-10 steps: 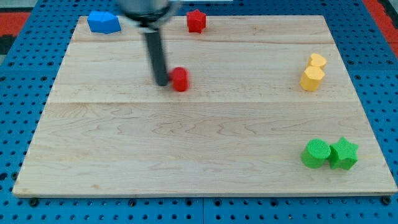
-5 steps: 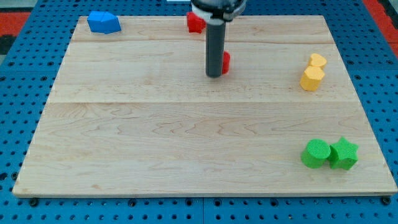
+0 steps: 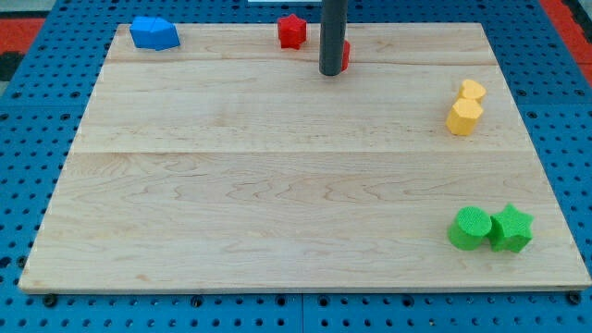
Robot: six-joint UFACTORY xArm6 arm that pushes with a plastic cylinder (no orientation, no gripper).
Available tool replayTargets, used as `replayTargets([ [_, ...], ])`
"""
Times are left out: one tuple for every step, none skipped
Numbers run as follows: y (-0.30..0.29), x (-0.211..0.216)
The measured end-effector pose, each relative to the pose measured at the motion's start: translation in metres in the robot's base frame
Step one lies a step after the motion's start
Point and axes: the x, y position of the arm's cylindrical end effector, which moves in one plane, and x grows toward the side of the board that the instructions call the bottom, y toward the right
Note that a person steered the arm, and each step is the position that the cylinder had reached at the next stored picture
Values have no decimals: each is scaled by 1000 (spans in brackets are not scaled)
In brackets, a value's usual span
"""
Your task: Move the red circle to the right of red star
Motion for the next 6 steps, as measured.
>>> replayTargets([
  [26,10],
  [18,-16],
  [-12,-24],
  [-12,-19],
  [-12,-40],
  [-12,-53],
])
